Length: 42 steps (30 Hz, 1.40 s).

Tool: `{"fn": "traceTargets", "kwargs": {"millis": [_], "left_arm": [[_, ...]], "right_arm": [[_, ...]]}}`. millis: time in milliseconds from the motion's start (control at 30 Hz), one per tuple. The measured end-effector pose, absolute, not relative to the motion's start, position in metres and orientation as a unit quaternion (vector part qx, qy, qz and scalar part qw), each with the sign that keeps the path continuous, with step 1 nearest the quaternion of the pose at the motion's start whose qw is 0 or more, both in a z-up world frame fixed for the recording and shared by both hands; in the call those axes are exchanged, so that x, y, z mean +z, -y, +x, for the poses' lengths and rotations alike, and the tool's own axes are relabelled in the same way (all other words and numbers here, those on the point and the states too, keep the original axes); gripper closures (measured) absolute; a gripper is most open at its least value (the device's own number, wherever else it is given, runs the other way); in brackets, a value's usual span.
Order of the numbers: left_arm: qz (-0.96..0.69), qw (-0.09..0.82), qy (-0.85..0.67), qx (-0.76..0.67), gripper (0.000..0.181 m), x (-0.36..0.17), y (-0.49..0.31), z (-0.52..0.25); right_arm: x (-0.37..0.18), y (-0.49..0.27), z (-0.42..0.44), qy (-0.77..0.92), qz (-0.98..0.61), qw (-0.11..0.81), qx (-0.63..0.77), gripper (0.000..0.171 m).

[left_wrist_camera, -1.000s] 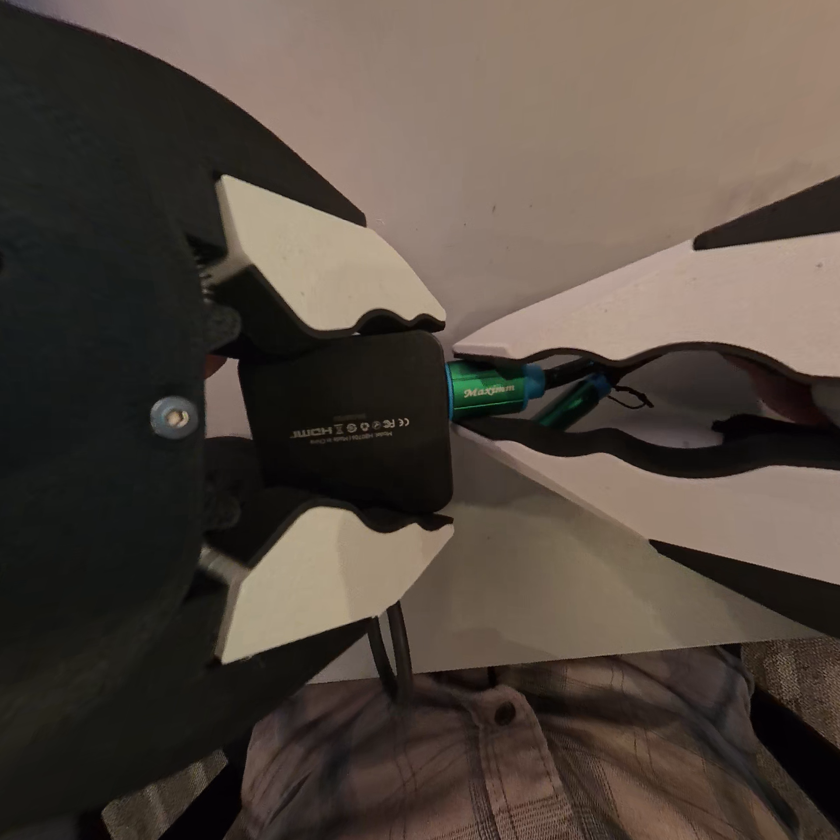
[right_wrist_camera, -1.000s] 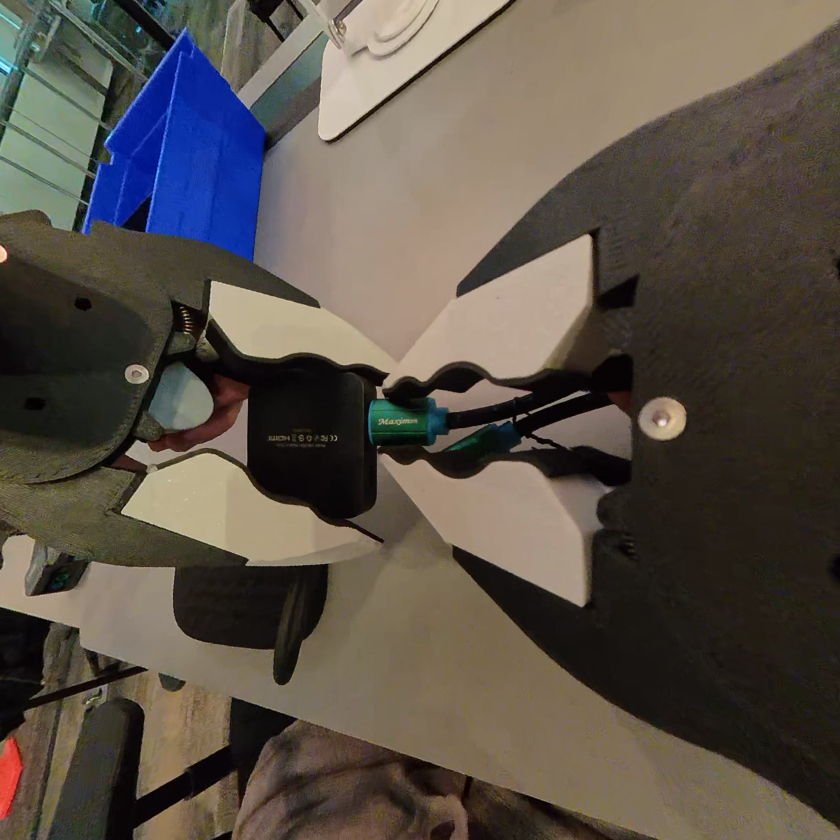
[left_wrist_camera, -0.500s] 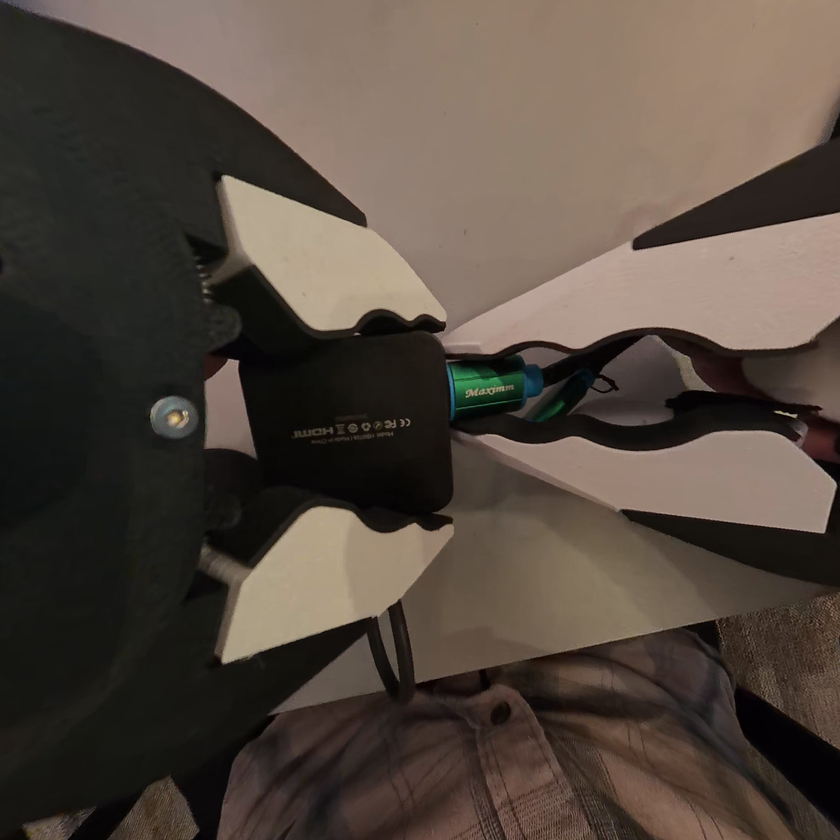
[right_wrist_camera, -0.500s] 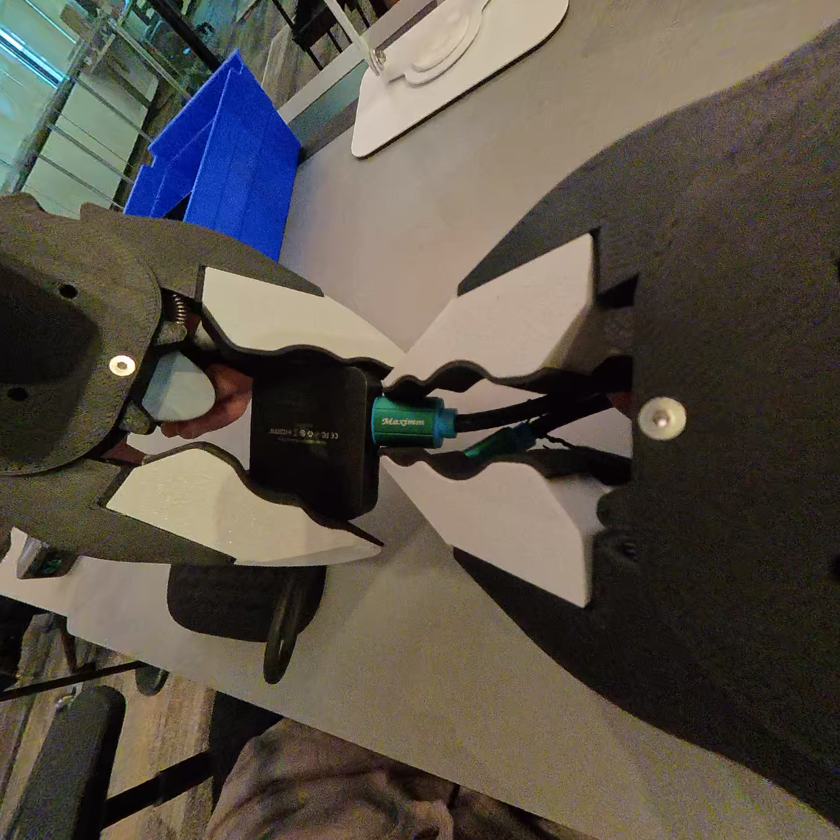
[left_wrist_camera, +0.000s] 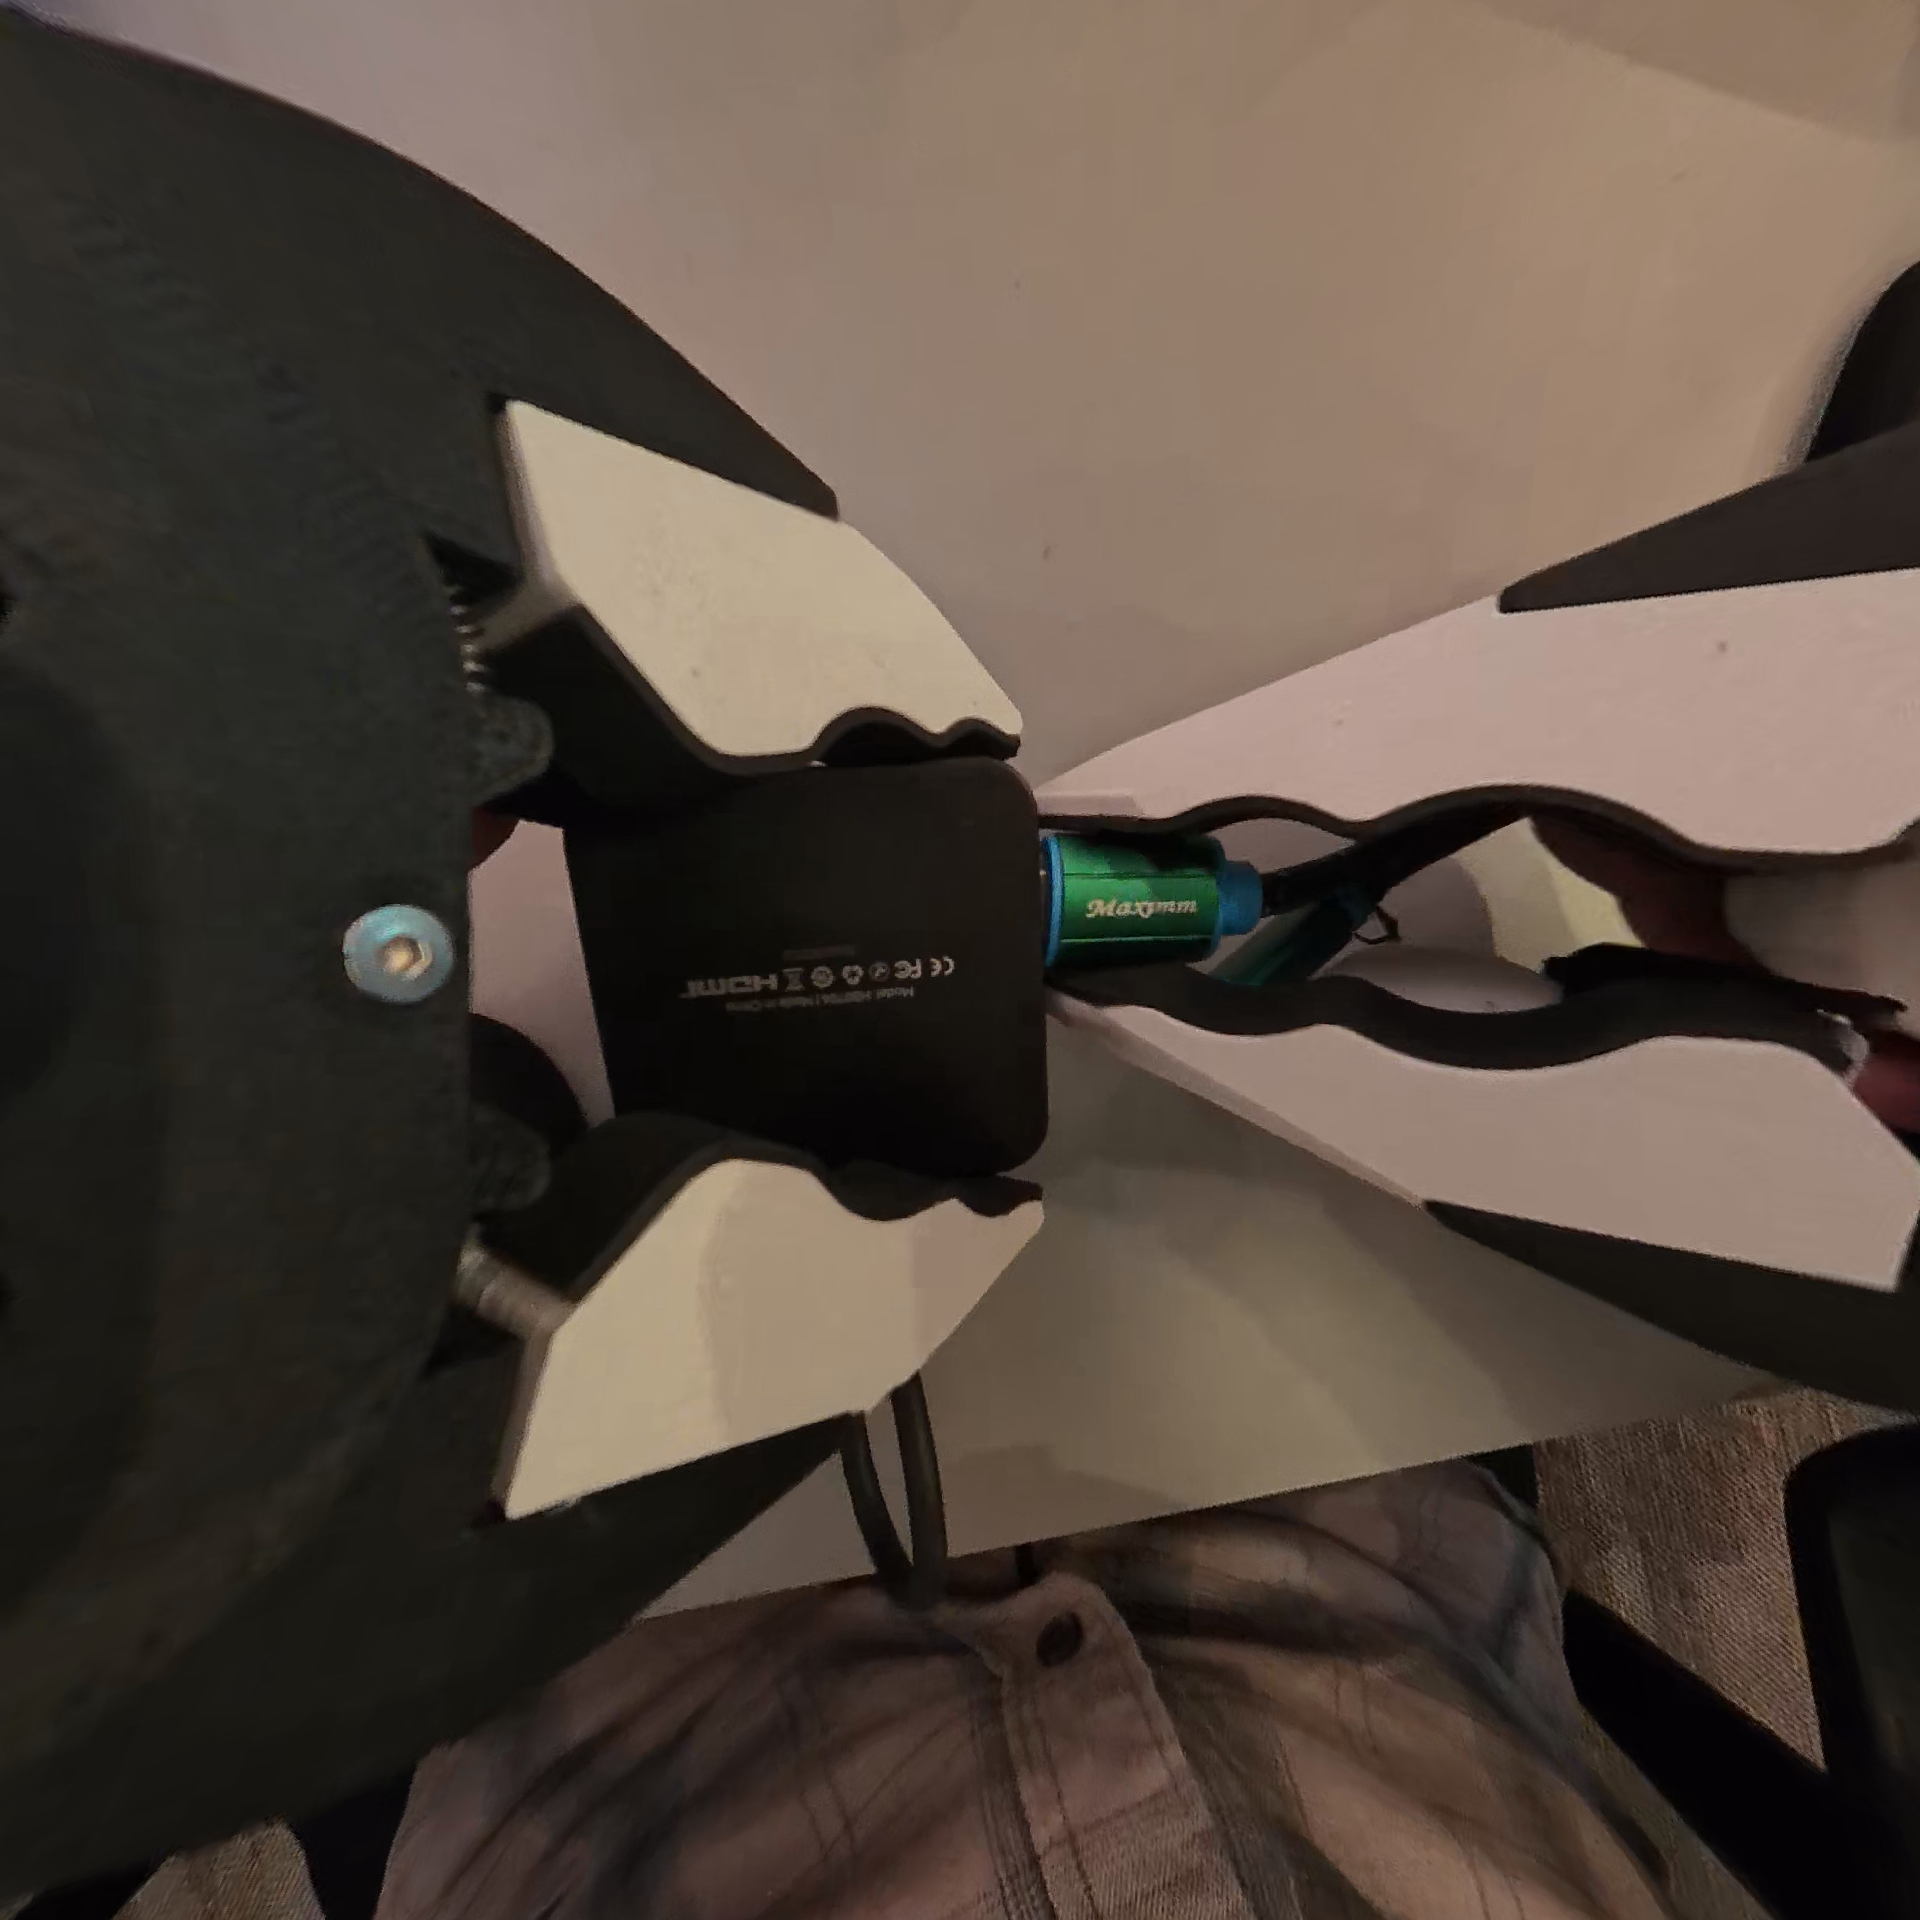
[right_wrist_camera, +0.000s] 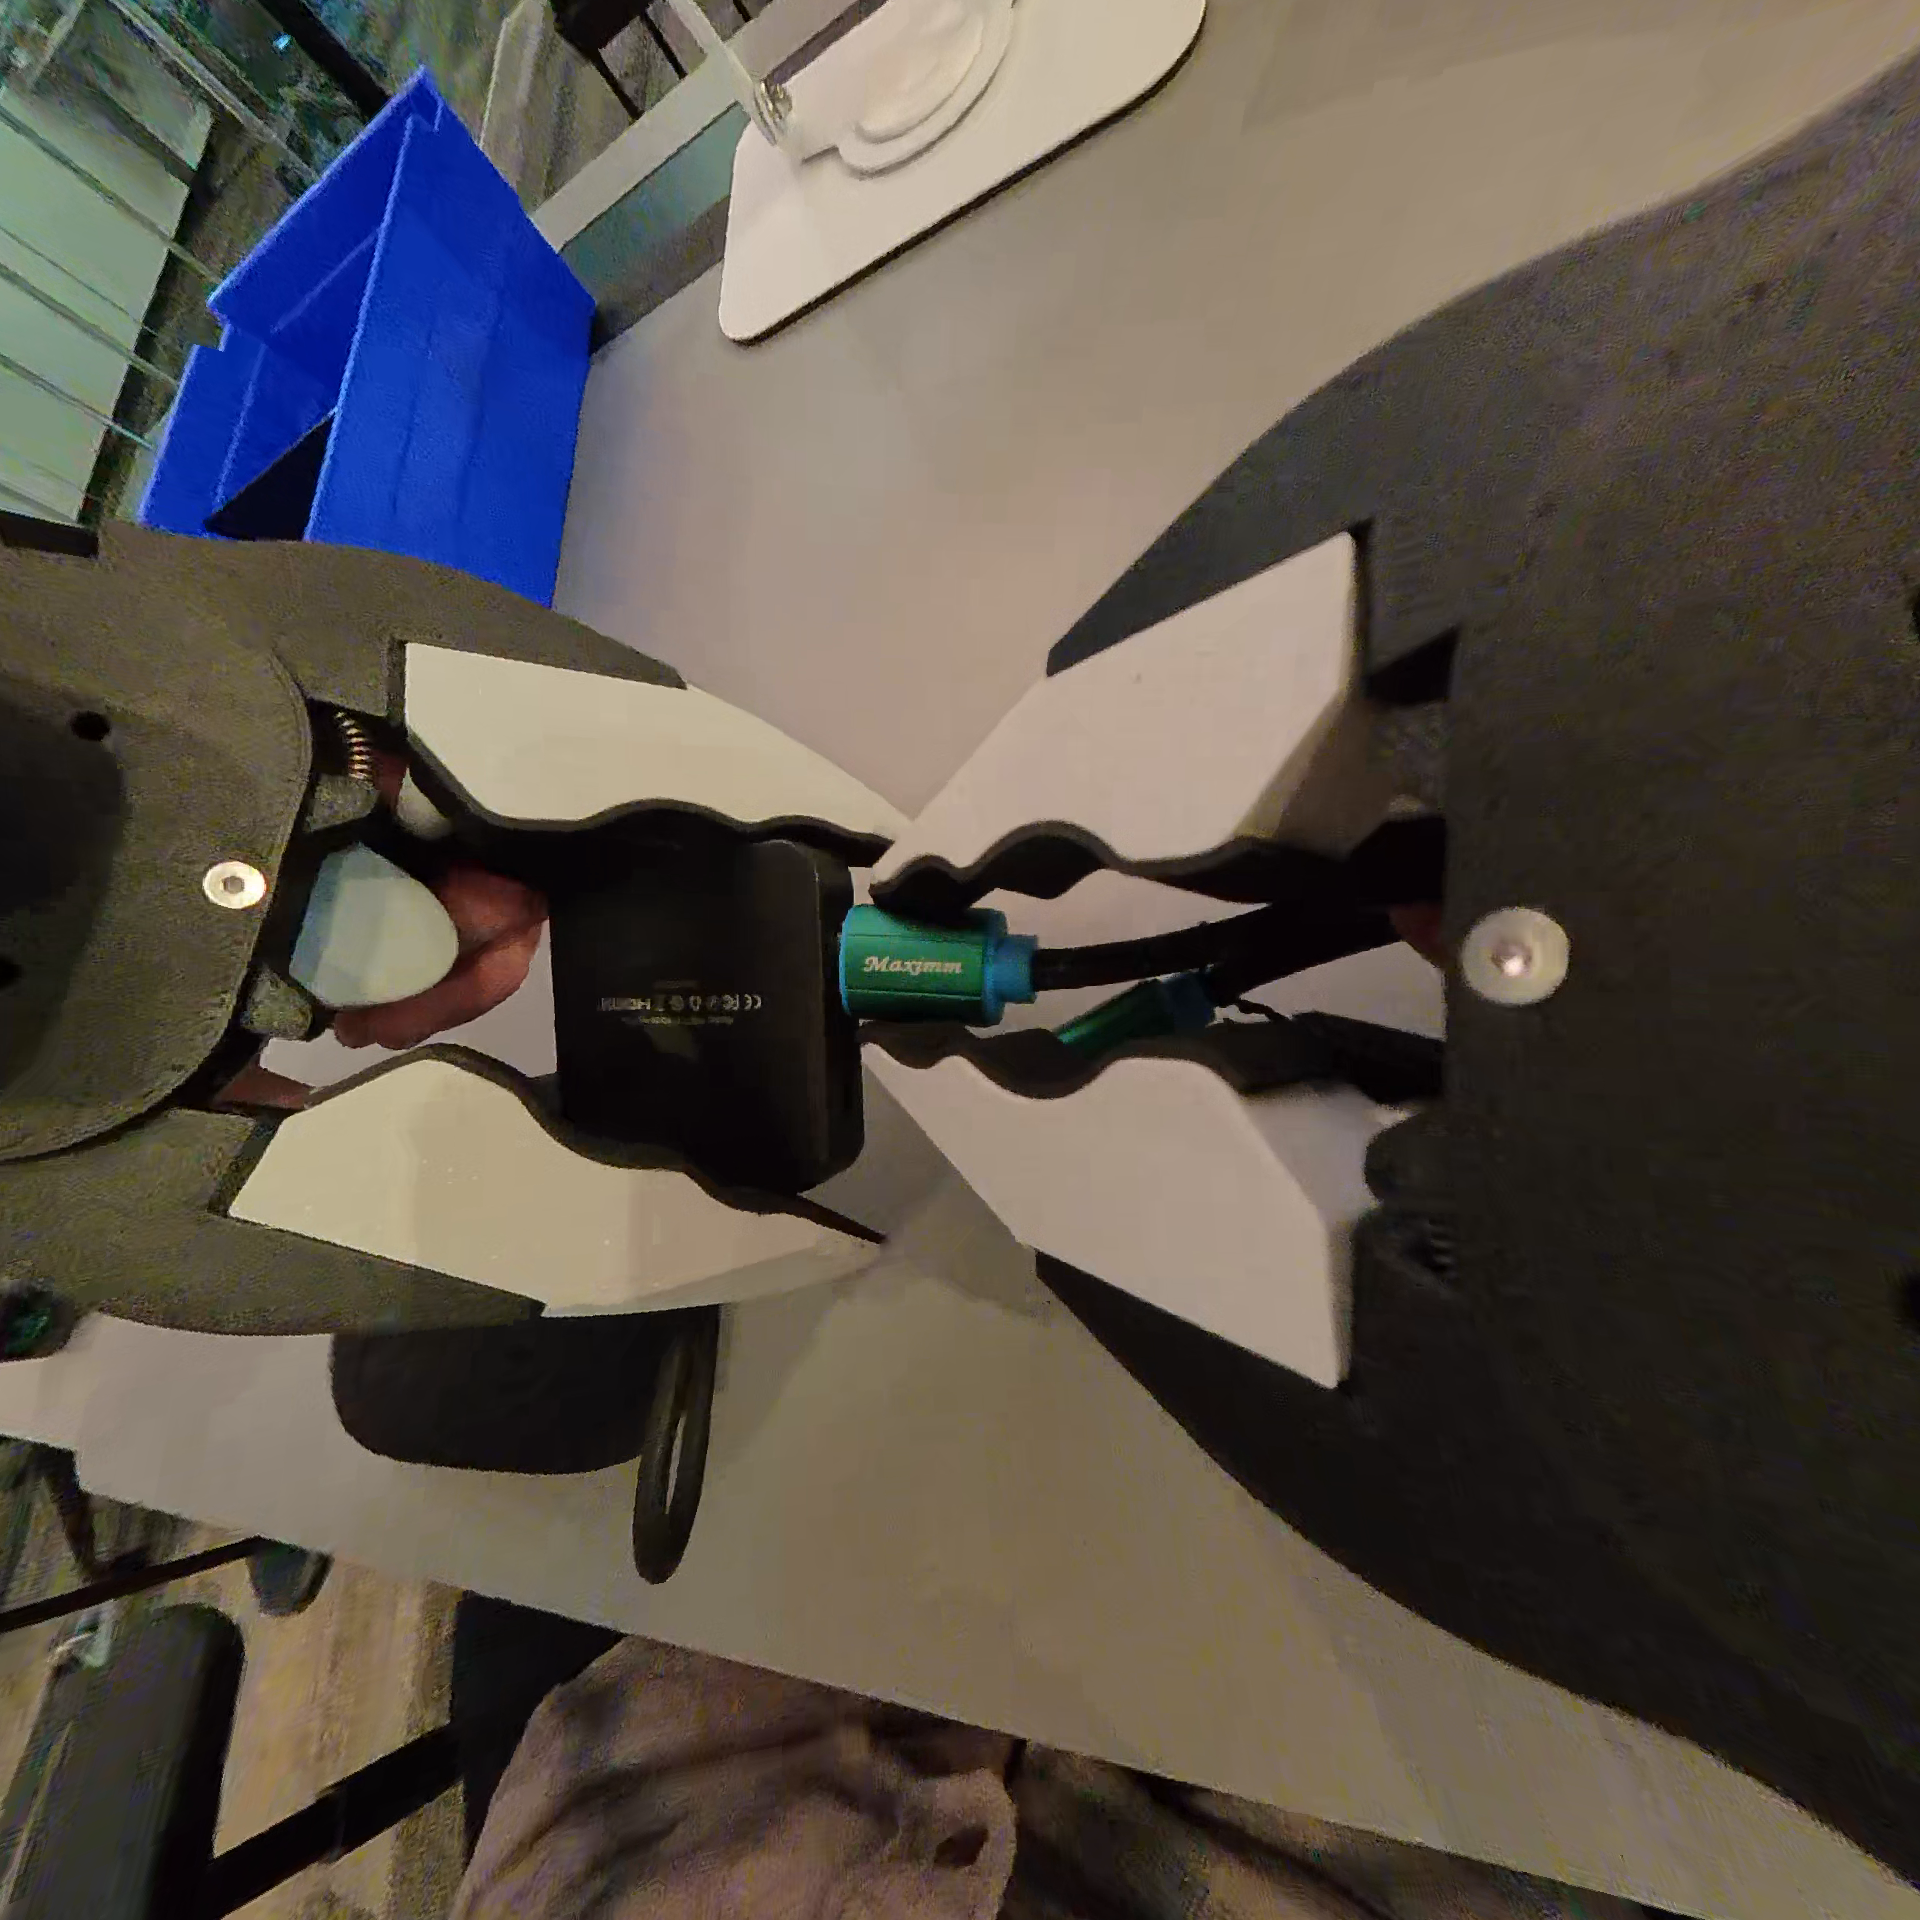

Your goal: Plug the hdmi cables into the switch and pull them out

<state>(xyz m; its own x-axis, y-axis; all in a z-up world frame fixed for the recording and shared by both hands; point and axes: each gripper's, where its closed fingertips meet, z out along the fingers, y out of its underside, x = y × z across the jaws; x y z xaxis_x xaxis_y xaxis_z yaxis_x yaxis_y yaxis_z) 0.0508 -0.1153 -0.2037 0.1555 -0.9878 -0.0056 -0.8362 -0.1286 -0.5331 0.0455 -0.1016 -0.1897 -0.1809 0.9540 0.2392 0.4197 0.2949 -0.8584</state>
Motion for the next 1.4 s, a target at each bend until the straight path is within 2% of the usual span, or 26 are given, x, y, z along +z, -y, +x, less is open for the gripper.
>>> {"fn": "traceTargets", "kwargs": {"millis": [100, 233, 800, 900, 1167, 1400], "left_arm": [[-0.741, 0.191, -0.631, -0.13, 0.107, -0.215, 0.111, 0.025], [-0.762, 0.191, -0.601, -0.145, 0.106, -0.207, 0.112, 0.009], [-0.817, 0.332, -0.445, -0.157, 0.106, -0.209, 0.058, -0.016], [-0.819, 0.345, -0.423, -0.175, 0.107, -0.212, 0.061, -0.014], [-0.826, 0.355, -0.399, -0.18, 0.106, -0.225, 0.059, -0.015], [-0.827, 0.355, -0.388, -0.198, 0.106, -0.227, 0.056, -0.018]], "right_arm": [[-0.202, 0.085, 0.059, 0.716, -0.504, 0.41, 0.254, 0.152], [-0.186, 0.076, 0.08, 0.7, -0.51, 0.425, 0.265, 0.153], [-0.164, -0.007, 0.101, 0.684, -0.54, 0.447, 0.2, 0.153], [-0.138, -0.043, 0.106, 0.645, -0.57, 0.474, 0.186, 0.153], [-0.068, -0.176, 0.153, 0.413, -0.687, 0.549, 0.236, 0.153], [-0.057, -0.268, 0.187, 0.337, -0.74, 0.551, 0.187, 0.153]]}}
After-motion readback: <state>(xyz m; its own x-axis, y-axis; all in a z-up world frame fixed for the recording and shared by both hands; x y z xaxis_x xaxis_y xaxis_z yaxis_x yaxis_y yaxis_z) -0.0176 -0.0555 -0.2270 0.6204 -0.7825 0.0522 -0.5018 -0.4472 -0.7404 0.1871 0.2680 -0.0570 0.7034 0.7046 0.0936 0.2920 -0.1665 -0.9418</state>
